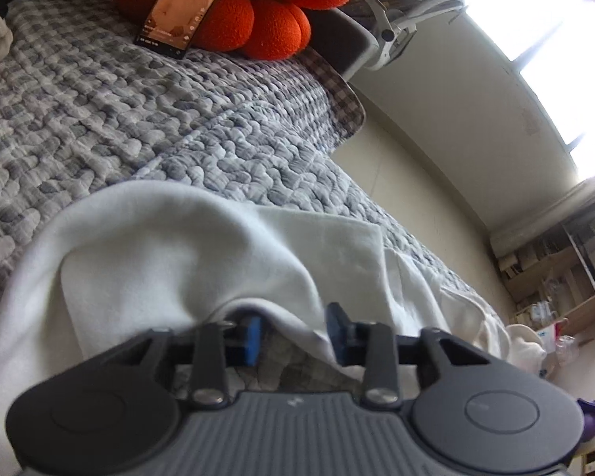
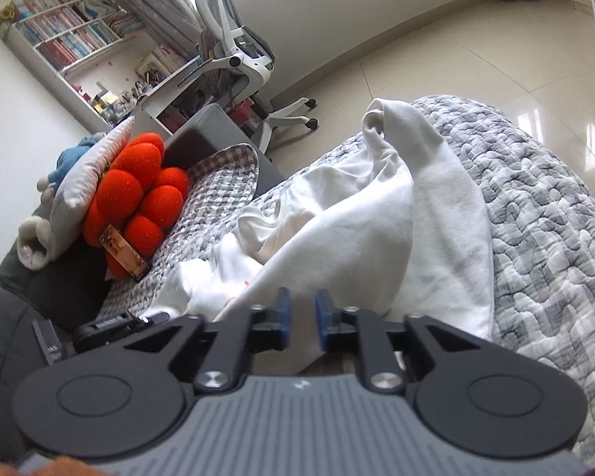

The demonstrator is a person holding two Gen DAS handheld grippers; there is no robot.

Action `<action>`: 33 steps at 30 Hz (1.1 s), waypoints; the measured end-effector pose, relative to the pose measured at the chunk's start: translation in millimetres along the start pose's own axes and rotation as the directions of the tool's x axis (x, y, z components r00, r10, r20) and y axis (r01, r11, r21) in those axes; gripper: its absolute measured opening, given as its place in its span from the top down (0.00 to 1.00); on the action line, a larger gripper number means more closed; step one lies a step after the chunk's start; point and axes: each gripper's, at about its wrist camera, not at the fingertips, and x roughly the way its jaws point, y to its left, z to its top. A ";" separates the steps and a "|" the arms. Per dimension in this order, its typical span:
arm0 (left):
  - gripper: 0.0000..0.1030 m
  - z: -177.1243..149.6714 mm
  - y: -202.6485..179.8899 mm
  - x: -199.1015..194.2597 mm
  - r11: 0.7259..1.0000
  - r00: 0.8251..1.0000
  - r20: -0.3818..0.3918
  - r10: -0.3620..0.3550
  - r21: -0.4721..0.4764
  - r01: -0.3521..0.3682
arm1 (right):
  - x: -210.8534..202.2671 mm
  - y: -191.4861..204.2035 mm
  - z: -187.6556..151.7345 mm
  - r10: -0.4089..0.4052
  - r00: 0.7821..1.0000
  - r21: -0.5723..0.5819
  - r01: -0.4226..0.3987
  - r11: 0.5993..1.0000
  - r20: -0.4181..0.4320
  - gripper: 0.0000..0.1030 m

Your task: Fold clothes

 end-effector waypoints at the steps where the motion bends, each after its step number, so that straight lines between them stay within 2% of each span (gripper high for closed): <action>1: 0.95 0.5 -1.0 1.9 1.000 1.000 0.013 0.016 0.008 -0.016 | 1.0 -1.0 1.3 0.003 1.000 0.005 -0.004 1.000 0.004 0.55; 4: 0.96 7.4 1.6 0.2 0.999 0.998 0.061 0.031 -0.007 -0.031 | 4.1 -3.1 5.0 0.012 1.000 0.017 -0.012 1.000 0.018 0.55; 7: 0.96 20.6 3.7 -10.4 0.998 0.987 0.153 0.058 -0.017 -0.056 | 8.1 -1.9 8.2 0.002 0.999 0.007 -0.003 1.000 0.034 0.55; 11: 0.96 41.4 11.4 -23.5 0.996 0.960 0.262 0.094 -0.031 -0.089 | 14.9 -1.0 13.2 0.003 0.999 0.002 -0.003 1.000 0.047 0.55; 16: 0.96 61.1 28.5 -29.4 0.982 0.909 0.371 0.190 -0.063 -0.180 | 25.9 1.9 16.9 0.007 0.999 -0.005 -0.006 1.000 0.051 0.55; 17: 0.96 64.5 33.5 -29.3 0.980 0.905 0.377 0.197 -0.072 -0.183 | 28.5 2.7 17.2 0.005 0.999 -0.007 -0.005 1.000 0.050 0.55; 19: 0.96 70.5 43.8 -25.8 0.982 0.915 0.358 0.185 -0.091 -0.164 | 34.8 4.3 17.2 0.007 0.999 -0.009 -0.007 1.000 0.039 0.54; 21: 0.96 72.5 50.2 -18.9 0.984 0.938 0.303 0.170 -0.102 -0.145 | 41.1 5.9 16.8 0.010 1.000 -0.012 -0.009 1.000 0.027 0.54; 24: 0.94 69.6 49.4 -18.1 0.985 0.949 0.269 0.161 -0.096 -0.140 | 50.8 8.5 15.0 0.008 1.000 -0.020 -0.008 1.000 0.003 0.54; 26: 0.82 65.8 44.0 -21.5 0.988 0.955 0.256 0.149 -0.068 -0.136 | 56.6 10.1 13.6 0.003 1.000 -0.023 -0.004 1.000 -0.013 0.54; 28: 0.61 62.3 38.8 -24.3 0.990 0.964 0.227 0.140 -0.043 -0.133 | 61.1 11.2 11.2 -0.004 1.000 -0.024 0.003 1.000 -0.028 0.54; 33: 0.58 46.6 26.0 -30.3 0.988 0.980 0.153 0.130 0.064 -0.141 | 70.0 14.4 4.9 -0.012 0.998 -0.022 0.010 1.000 -0.064 0.54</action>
